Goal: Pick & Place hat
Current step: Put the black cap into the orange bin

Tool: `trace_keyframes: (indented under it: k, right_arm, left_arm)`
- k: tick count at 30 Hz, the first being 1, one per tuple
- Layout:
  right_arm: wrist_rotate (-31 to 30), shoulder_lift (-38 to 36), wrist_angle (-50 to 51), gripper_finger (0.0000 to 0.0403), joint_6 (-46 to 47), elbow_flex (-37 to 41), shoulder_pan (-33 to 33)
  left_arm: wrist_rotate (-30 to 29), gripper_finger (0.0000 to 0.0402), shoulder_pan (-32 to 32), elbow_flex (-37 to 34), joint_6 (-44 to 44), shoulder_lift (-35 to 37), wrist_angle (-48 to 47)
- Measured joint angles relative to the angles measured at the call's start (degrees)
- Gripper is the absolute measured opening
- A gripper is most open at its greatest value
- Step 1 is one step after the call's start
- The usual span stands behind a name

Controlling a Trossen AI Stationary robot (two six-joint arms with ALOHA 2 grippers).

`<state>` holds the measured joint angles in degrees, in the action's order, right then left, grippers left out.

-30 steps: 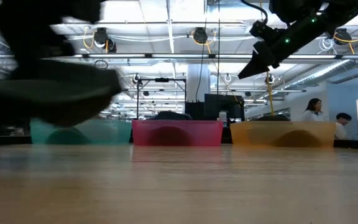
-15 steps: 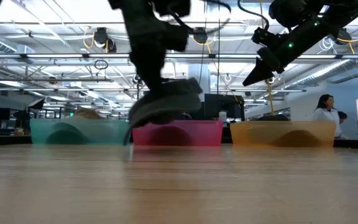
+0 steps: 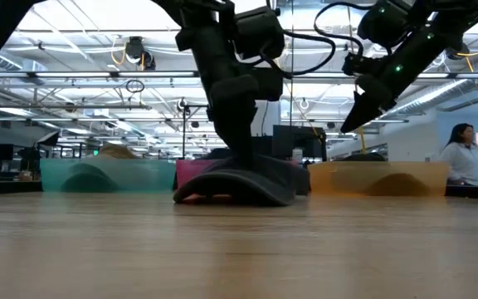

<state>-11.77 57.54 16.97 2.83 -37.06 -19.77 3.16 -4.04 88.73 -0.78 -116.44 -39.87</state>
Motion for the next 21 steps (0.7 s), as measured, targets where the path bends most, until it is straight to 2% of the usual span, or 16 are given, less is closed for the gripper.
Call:
trace_keyframes:
  k: [6, 9, 11, 13, 16, 21]
  right_arm:
    - [6.4, 0.0, -2.2, 0.0, 2.8, 0.0, 0.1]
    - [8.4, 0.5, -8.0, 0.0, 3.5, 0.0, 0.8]
    - [11.8, 1.3, -14.2, 0.0001, 3.6, 0.7, 2.2]
    - [17.3, 2.8, -22.3, 0.0008, 3.6, 2.0, 3.7]
    - [23.3, 6.3, -32.0, 0.0034, 4.2, 3.4, 5.7]
    - [22.2, 13.7, -38.6, 0.0093, 4.4, 1.0, 7.9]
  left_arm:
    - [-0.2, 0.0126, -1.7, 0.0, -2.8, 5.8, -2.4]
    - [-0.9, 0.0137, -3.0, 0.0, -4.7, 10.4, -5.5]
    - [-3.9, 0.0139, -4.3, 0.0, -6.2, 14.2, -6.2]
    - [-6.2, 0.014, -6.1, -0.4, -6.8, 18.0, -4.3]
    - [-4.7, 0.014, -9.5, -2.0, -6.8, 22.4, 0.5]
    - [0.0, 0.014, -14.1, -10.8, -6.6, 30.4, 10.8]
